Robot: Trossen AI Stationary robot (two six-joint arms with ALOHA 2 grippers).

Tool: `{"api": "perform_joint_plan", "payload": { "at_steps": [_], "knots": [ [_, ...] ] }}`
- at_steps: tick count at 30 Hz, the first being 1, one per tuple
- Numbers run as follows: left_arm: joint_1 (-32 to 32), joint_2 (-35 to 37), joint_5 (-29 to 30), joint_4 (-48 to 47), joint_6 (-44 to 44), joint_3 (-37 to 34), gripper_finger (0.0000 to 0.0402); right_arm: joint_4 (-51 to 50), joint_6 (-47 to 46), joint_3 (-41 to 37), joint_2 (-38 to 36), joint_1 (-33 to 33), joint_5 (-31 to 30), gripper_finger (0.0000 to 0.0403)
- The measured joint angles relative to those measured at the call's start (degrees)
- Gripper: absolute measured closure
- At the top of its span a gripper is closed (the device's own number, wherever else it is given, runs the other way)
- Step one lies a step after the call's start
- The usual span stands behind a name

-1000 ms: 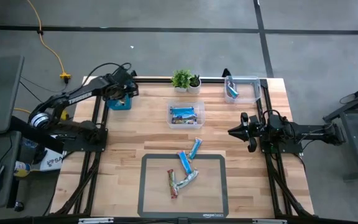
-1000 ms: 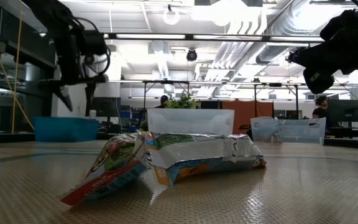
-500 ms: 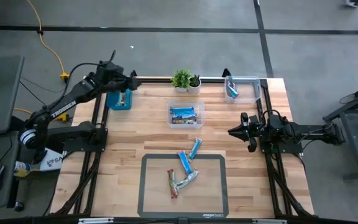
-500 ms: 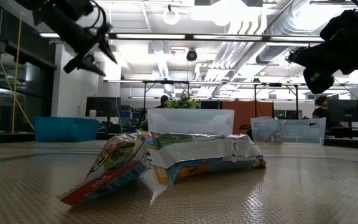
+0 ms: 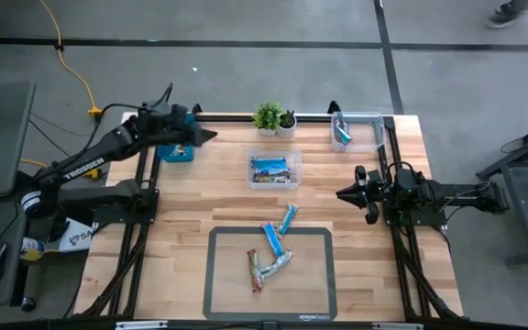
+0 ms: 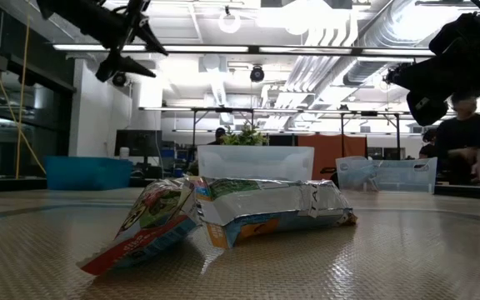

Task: Pick and place Granola Bars by type
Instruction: Put the orange granola bar in the blue bin

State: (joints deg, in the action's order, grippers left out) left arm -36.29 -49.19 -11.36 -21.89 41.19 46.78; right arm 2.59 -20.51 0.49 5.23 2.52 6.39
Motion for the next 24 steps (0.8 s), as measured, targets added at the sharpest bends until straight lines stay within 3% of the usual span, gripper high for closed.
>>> {"api": "perform_joint_plan", "payload": {
  "at_steps": [8,24],
  "knots": [
    [9.78,-0.03,5.59,5.22,2.54,1.26,0.0153,0.01,0.00,-0.02,0.00,-0.02,0.00,0.0367],
    [23.52,-3.76,16.46,5.14,0.91,13.85,0.0153,0.01,0.00,-0.02,0.00,-0.01,0.00,0.0364]
  ]
}}
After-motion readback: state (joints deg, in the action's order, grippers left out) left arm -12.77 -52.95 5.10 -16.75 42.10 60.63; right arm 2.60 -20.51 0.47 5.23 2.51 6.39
